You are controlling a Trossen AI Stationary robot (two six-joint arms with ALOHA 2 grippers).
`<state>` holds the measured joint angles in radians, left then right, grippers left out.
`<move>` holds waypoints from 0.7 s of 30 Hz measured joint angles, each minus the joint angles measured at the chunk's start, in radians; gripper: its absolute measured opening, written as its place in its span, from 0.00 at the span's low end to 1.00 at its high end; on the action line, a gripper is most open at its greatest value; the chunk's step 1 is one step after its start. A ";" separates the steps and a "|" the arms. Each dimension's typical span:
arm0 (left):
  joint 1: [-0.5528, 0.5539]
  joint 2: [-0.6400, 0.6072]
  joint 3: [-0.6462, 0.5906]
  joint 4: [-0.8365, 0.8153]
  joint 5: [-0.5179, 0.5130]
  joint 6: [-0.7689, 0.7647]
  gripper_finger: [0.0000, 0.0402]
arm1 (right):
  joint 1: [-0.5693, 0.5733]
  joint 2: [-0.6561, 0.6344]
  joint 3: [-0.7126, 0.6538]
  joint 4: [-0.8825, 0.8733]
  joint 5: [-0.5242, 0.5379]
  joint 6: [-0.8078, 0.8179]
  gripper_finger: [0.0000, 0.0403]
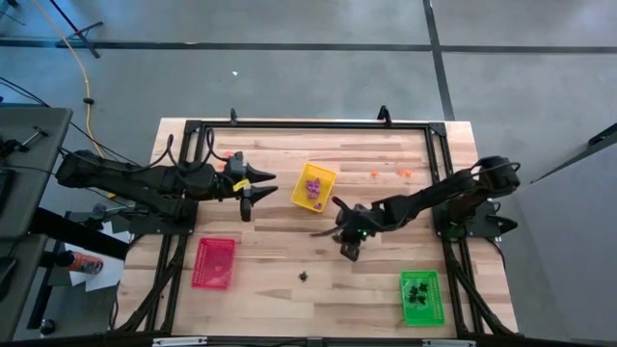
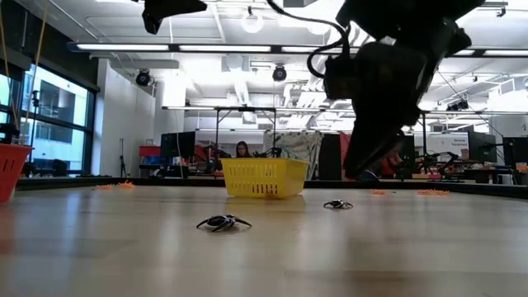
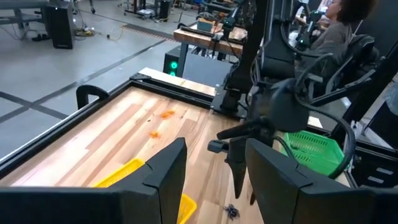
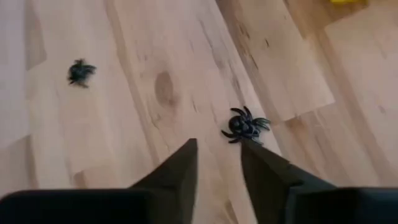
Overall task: Sort Halloween decoration
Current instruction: Put the right black spider toy into the green bin
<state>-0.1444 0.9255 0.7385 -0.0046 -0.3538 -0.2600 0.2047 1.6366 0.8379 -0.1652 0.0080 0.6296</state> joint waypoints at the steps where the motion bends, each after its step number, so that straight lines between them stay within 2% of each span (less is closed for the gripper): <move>1: 0.000 0.002 0.000 -0.004 0.000 0.000 0.39 | 0.009 0.005 0.000 0.002 0.014 0.004 0.35; 5: 0.000 0.009 -0.001 -0.007 -0.002 0.000 0.39 | 0.031 0.007 0.023 -0.013 0.073 -0.005 0.51; 8: 0.000 0.016 -0.001 -0.005 -0.002 0.000 0.39 | 0.050 0.007 0.086 -0.072 0.111 -0.002 0.58; 15: 0.000 0.026 -0.001 -0.018 0.003 -0.004 0.39 | 0.101 0.119 0.294 -0.403 0.270 0.031 0.59; 18: 0.000 0.030 0.000 -0.018 0.004 -0.032 0.39 | 0.100 0.186 0.336 -0.418 0.275 0.126 0.59; 21: 0.000 0.031 0.000 -0.030 0.009 -0.051 0.39 | 0.093 0.234 0.367 -0.414 0.258 0.142 0.59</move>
<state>-0.1444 0.9562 0.7383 -0.0350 -0.3449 -0.3111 0.2979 1.8702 1.2045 -0.5796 0.2663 0.7718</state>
